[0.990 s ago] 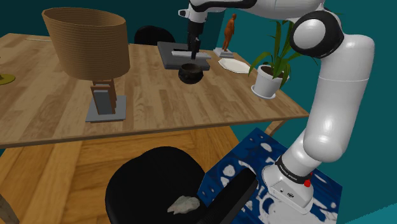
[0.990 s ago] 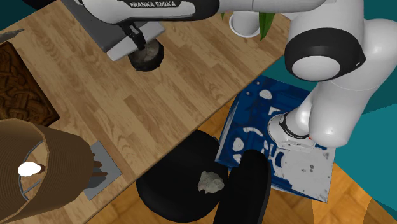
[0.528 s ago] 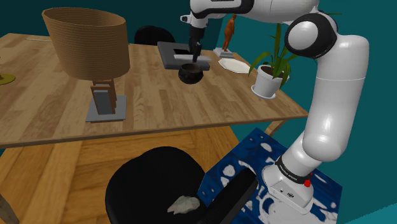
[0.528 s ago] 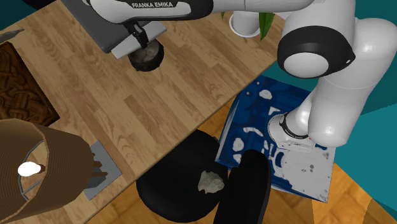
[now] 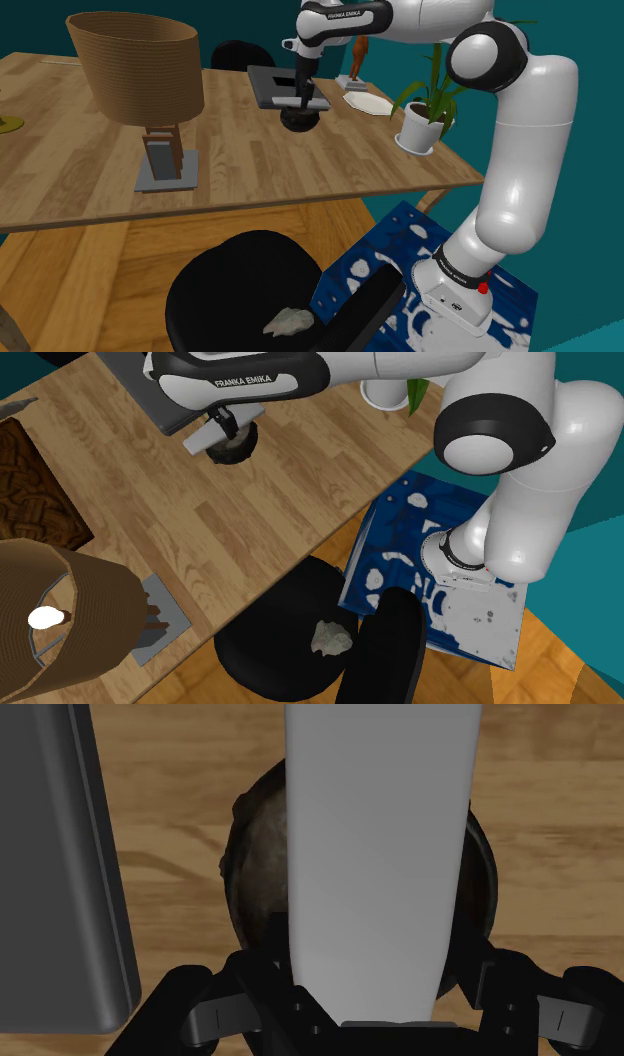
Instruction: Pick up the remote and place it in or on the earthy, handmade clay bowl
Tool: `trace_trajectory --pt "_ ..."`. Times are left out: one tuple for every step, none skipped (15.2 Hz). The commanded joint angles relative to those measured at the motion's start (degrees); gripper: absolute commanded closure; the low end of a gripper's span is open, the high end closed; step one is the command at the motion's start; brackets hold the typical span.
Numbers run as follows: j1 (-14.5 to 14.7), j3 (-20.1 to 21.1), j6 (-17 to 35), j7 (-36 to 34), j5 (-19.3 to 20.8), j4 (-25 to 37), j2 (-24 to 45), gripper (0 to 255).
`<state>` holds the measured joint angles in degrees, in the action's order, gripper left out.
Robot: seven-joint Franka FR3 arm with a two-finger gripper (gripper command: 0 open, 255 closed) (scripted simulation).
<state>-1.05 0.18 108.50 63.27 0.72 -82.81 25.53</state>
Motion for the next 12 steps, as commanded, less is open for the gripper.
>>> trace_trajectory --pt "0.0 0.0 0.7 0.1 0.0 -0.5 0.1 255" --pt "0.0 0.0 0.7 0.1 0.0 -0.5 0.1 255" --pt "0.0 0.0 0.7 0.1 0.0 -0.5 0.1 255" --pt "0.0 0.0 0.7 0.1 0.0 -0.5 0.1 255" --pt "0.0 0.0 0.7 0.1 0.0 -0.5 0.1 255" --pt "0.0 0.0 0.7 0.1 0.0 -0.5 0.1 255" --pt "0.0 0.0 0.7 0.1 0.0 -0.5 0.1 255" --pt "0.0 0.0 0.7 0.1 0.0 -0.5 0.1 0" --pt "0.0 0.0 0.7 0.1 0.0 -0.5 0.1 0" --pt "0.0 0.0 0.7 0.1 0.0 -0.5 0.1 0" --pt "0.0 0.0 0.7 0.1 0.0 -0.5 0.1 0" --pt "0.0 0.0 0.7 0.1 0.0 -0.5 0.1 0"
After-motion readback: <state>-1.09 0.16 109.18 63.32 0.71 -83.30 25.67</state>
